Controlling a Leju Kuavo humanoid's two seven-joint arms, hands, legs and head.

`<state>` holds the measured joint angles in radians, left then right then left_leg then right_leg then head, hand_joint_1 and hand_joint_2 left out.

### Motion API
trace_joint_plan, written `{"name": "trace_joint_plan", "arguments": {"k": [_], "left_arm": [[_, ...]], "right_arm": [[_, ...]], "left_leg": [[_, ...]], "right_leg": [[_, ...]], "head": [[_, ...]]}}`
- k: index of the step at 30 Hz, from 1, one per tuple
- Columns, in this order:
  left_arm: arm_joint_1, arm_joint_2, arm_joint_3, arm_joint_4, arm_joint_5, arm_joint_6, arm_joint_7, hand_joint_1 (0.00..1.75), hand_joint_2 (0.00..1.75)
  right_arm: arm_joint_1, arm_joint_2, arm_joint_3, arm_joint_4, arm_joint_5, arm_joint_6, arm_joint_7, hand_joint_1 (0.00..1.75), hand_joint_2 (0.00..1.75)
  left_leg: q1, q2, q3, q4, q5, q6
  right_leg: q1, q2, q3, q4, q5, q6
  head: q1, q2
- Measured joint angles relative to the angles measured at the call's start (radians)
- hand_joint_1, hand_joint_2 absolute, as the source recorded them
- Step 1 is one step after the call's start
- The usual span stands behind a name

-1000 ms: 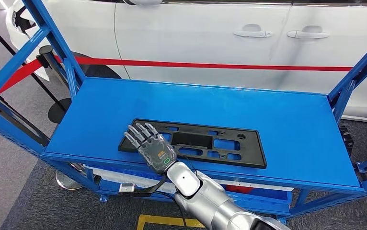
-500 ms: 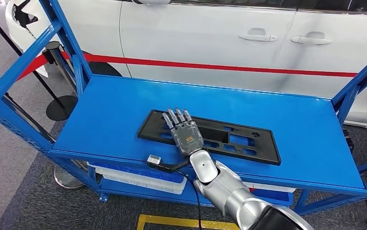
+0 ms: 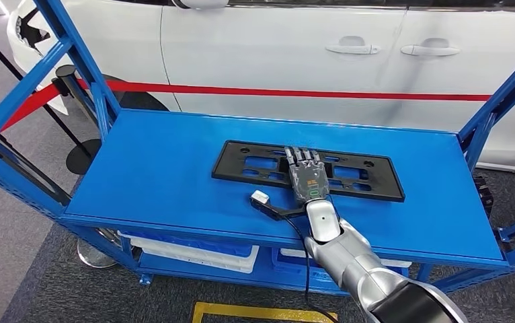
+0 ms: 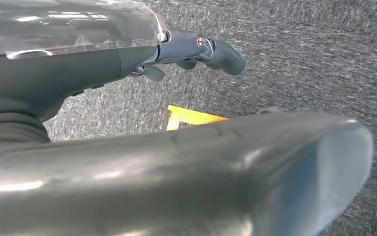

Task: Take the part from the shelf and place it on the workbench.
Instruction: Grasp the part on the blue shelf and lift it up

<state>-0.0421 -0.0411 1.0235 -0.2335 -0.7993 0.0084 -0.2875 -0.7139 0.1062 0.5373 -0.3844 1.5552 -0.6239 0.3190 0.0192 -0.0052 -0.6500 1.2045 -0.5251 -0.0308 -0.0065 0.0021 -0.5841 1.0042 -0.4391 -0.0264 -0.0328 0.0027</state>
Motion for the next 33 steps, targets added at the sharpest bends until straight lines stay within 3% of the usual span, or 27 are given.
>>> {"name": "trace_joint_plan", "arguments": {"k": [2,3,7,9,10,12,13,14,17,19,23,25,27,28,29,31,33], "left_arm": [[-0.002,0.000,0.000,0.000,0.000,-0.001,-0.001,0.00,0.00],[-0.003,0.000,0.001,0.000,0.000,-0.001,-0.002,0.00,0.00],[-0.003,0.000,0.003,0.000,-0.002,-0.004,-0.010,0.00,0.00],[-0.004,0.000,0.005,0.000,-0.004,-0.006,-0.022,0.00,0.00],[-0.004,0.000,0.005,0.000,-0.005,-0.008,-0.030,0.00,0.00],[-0.003,0.000,0.007,0.000,-0.006,-0.010,-0.046,0.00,0.87],[-0.002,0.000,0.007,0.000,-0.006,-0.012,-0.055,0.00,1.31],[-0.002,0.000,0.008,0.000,-0.006,-0.013,-0.063,0.00,1.75],[-0.002,-0.001,0.014,0.000,0.000,-0.022,-0.082,0.00,1.75],[-0.003,-0.001,0.023,0.000,0.008,-0.025,-0.079,0.00,1.75],[-0.002,0.002,0.046,0.000,0.024,-0.023,-0.040,0.00,1.75],[-0.002,0.005,0.060,0.000,0.033,-0.023,-0.010,0.00,1.75],[-0.002,0.007,0.076,0.000,0.042,-0.030,0.010,0.00,1.75],[-0.002,0.009,0.085,0.000,0.048,-0.037,0.016,0.00,1.75],[-0.001,0.011,0.094,0.000,0.056,-0.047,0.017,0.00,1.75],[-0.002,0.015,0.114,0.000,0.079,-0.072,0.006,0.00,1.75],[-0.005,0.017,0.139,0.000,0.111,-0.101,-0.027,0.00,1.75]], "right_arm": [[0.001,-0.004,-0.013,0.002,0.000,-0.001,-0.005,1.75,1.75],[0.002,-0.006,-0.019,0.002,0.000,-0.001,-0.007,1.75,1.75],[0.009,-0.010,-0.037,0.007,0.003,-0.005,-0.019,1.75,1.75],[0.011,-0.012,-0.046,0.008,0.008,-0.007,-0.025,1.75,1.75],[0.013,-0.014,-0.050,0.009,0.010,-0.008,-0.028,1.75,1.75],[0.018,-0.016,-0.054,0.010,0.014,-0.011,-0.032,1.75,1.75],[0.020,-0.017,-0.056,0.011,0.015,-0.013,-0.034,1.75,1.75],[0.021,-0.017,-0.058,0.011,0.015,-0.015,-0.036,1.75,1.75],[0.021,-0.019,-0.071,0.010,0.012,-0.025,-0.057,1.75,1.75],[0.022,-0.018,-0.087,0.009,-0.006,-0.037,-0.098,1.75,1.75],[0.022,-0.008,-0.140,-0.008,-0.137,-0.053,-0.273,1.75,1.75],[0.025,0.005,-0.186,-0.036,-0.291,-0.042,-0.462,1.75,1.75],[0.036,0.020,-0.230,-0.086,-0.470,0.000,-0.677,1.75,1.75],[0.044,0.026,-0.245,-0.120,-0.559,0.031,-0.771,1.75,1.75],[0.052,0.031,-0.255,-0.164,-0.651,0.067,-0.851,1.75,1.75],[0.071,0.038,-0.264,-0.272,-0.829,0.155,-0.956,1.75,1.75],[0.101,0.039,-0.265,-0.411,-1.002,0.255,-1.000,1.75,1.75]], "left_leg": [[0.001,0.000,0.066,-0.136,0.052,0.004],[0.000,-0.001,0.083,-0.176,0.063,0.008],[-0.003,-0.002,0.086,-0.195,0.070,0.033],[0.000,0.000,0.086,-0.202,0.076,0.045],[0.000,0.000,0.085,-0.202,0.077,0.048],[-0.001,0.001,0.083,-0.202,0.077,0.050],[-0.001,0.001,0.083,-0.202,0.077,0.050],[-0.001,0.000,0.085,-0.201,0.076,0.050],[-0.003,-0.002,0.092,-0.199,0.069,0.043],[-0.006,-0.004,0.091,-0.198,0.066,0.033],[-0.003,-0.002,0.089,-0.186,0.051,0.011],[-0.001,-0.001,0.050,-0.095,-0.004,0.003],[0.000,-0.001,-0.016,0.048,-0.065,-0.003],[0.000,0.000,-0.037,0.091,-0.074,-0.004],[0.000,0.000,-0.039,0.094,-0.063,-0.004],[0.001,0.000,0.014,-0.018,0.005,-0.003],[0.000,0.000,0.077,-0.149,0.053,0.004]], "right_leg": [[0.001,0.001,-0.003,0.008,-0.004,0.007],[0.003,0.002,-0.006,0.011,-0.004,0.012],[0.003,0.004,-0.015,0.019,-0.008,0.032],[0.000,0.004,-0.042,0.080,-0.050,0.041],[-0.001,0.003,-0.071,0.142,-0.084,0.045],[-0.003,0.003,-0.134,0.274,-0.138,0.051],[-0.004,0.003,-0.151,0.305,-0.140,0.052],[-0.005,0.003,-0.145,0.292,-0.120,0.051],[-0.005,0.001,-0.049,0.091,-0.019,0.042],[0.000,0.001,-0.016,0.019,-0.002,0.035],[-0.002,0.001,-0.011,0.007,0.000,0.014],[-0.004,0.001,-0.007,0.000,0.003,0.002],[-0.001,0.003,-0.007,0.000,0.003,-0.002],[0.000,0.003,-0.006,0.000,0.002,-0.003],[0.002,0.004,-0.004,0.001,0.002,-0.003],[0.002,0.005,0.001,0.003,0.000,-0.001],[0.006,0.005,0.002,0.010,-0.005,0.007]], "head": [[0.000,0.000],[0.001,0.000],[0.002,0.000],[0.004,0.000],[0.005,0.000],[0.005,0.000],[0.005,0.000],[0.005,0.000],[0.005,0.000],[0.005,0.000],[0.004,0.000],[0.003,0.000],[0.003,0.000],[0.003,0.000],[0.003,0.000],[0.003,0.000],[0.004,0.000]]}}
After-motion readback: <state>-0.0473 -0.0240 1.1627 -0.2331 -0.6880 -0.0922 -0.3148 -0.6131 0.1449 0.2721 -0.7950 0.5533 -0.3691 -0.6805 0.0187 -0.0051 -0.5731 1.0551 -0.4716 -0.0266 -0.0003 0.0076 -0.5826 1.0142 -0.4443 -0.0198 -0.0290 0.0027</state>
